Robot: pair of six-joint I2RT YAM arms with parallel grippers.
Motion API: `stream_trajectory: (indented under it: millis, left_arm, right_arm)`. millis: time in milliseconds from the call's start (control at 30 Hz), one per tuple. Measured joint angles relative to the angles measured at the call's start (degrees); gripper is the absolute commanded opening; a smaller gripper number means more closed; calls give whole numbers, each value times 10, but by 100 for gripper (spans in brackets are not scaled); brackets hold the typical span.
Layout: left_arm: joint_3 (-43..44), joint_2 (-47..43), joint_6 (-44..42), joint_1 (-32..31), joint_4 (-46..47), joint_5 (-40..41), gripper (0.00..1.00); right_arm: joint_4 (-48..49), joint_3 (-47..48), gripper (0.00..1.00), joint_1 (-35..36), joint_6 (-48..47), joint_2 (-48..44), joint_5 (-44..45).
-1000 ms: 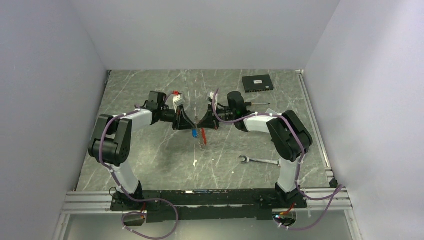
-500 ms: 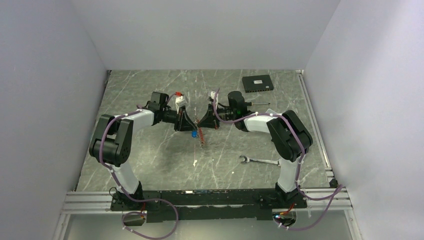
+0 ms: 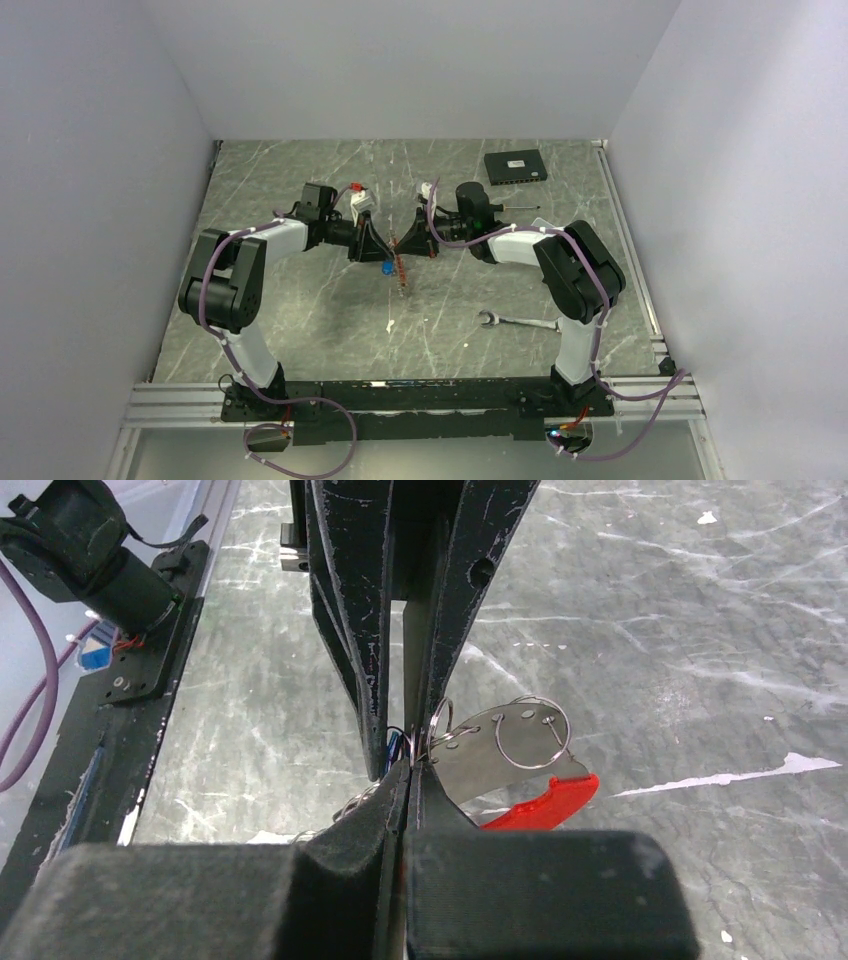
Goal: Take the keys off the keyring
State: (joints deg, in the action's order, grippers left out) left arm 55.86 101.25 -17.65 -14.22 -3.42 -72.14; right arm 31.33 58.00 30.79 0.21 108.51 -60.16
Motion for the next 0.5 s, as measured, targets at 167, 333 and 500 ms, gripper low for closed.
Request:
stream_trajectory:
  millis: [167,333,500]
  left_arm:
    - [0,-1,1,11,2,-3,30]
    - [1,-12,-37,23,-31,0,34]
    - [1,-26,-54,27,-49,-2,32]
  right_arm:
    - [-1,0,0,0,-9,0,1]
    - [-3,-2,0,0,-11,0,1]
    - [-2,-3,0,-1,-8,0,0]
